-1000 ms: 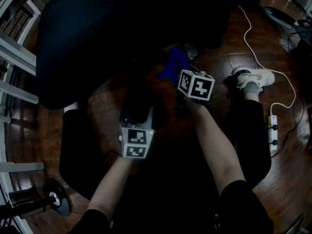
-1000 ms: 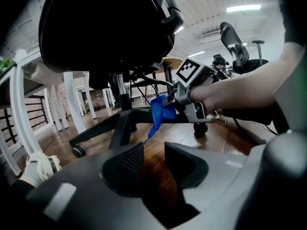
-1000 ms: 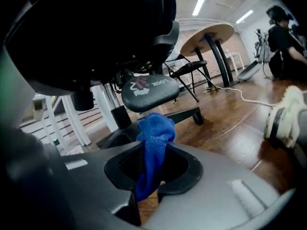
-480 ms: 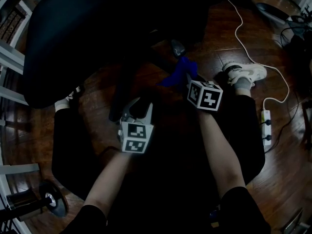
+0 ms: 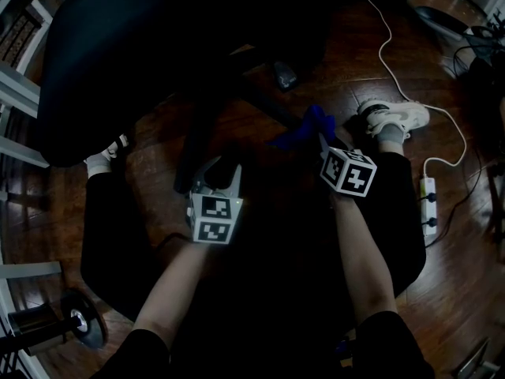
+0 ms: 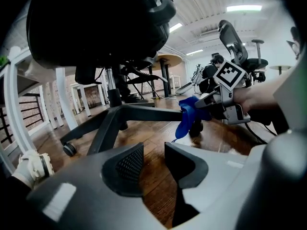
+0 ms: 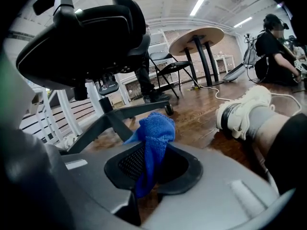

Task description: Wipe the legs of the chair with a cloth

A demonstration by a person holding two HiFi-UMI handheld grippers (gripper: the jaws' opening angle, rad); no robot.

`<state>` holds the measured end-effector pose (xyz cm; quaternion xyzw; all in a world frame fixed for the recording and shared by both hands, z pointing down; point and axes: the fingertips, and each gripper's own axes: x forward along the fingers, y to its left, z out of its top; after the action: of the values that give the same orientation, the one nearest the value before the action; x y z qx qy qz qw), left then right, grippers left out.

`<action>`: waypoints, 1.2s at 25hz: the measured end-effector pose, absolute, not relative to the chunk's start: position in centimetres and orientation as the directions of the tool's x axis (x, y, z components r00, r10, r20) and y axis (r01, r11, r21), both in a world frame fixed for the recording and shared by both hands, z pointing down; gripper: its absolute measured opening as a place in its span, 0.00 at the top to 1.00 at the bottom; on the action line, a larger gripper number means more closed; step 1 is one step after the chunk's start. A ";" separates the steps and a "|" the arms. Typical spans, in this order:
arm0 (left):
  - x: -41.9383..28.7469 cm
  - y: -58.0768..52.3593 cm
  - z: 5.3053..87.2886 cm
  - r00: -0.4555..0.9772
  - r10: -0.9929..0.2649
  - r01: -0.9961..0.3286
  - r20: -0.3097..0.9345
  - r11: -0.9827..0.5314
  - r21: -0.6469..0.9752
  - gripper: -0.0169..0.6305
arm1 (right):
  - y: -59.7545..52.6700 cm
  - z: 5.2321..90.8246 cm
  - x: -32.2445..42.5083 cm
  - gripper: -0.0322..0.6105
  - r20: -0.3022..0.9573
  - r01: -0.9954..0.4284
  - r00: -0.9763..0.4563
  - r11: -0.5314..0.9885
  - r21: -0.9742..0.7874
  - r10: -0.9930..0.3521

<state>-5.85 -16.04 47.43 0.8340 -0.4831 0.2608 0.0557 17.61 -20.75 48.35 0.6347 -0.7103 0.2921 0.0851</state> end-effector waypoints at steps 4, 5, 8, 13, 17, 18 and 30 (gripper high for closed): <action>-5.7 -15.6 47.6 0.398 -0.775 -0.834 0.491 -0.529 -0.159 0.76 | -19.8 48.7 18.3 0.82 0.491 -0.957 -0.156 0.008 -0.291 -0.857; -5.8 -15.6 47.5 0.397 -0.776 -0.834 0.490 -0.528 -0.161 0.76 | -19.6 48.7 18.4 0.82 0.491 -0.961 -0.151 0.011 -0.277 -0.858; -6.9 -16.0 46.8 0.370 -0.799 -0.848 0.474 -0.499 -0.180 0.76 | -19.3 48.7 18.6 0.82 0.495 -0.973 -0.134 0.020 -0.228 -0.859; -11.1 -18.5 45.3 0.274 -0.841 -0.880 0.466 -0.415 -0.230 0.76 | -19.9 47.4 17.3 0.82 0.482 -0.970 -0.178 0.070 -0.232 -0.858; -11.5 -19.1 44.5 0.295 -0.839 -0.889 0.457 -0.417 -0.191 0.76 | -23.5 45.0 14.5 0.82 0.461 -0.955 -0.289 0.216 -0.204 -0.839; -11.1 -19.0 44.6 0.308 -0.833 -0.881 0.460 -0.432 -0.192 0.76 | -24.7 44.8 13.9 0.82 0.467 -0.949 -0.311 0.247 -0.193 -0.828; -7.7 -18.9 46.7 0.373 -0.738 -0.808 0.563 -0.556 -0.194 0.76 | -37.6 45.1 5.9 0.82 0.349 -0.575 -0.818 0.643 -0.506 -0.457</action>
<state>-7.65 -18.89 46.72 0.8265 -0.4677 0.3080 0.0571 5.93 -37.60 45.09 0.2863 -0.9015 0.3105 0.0947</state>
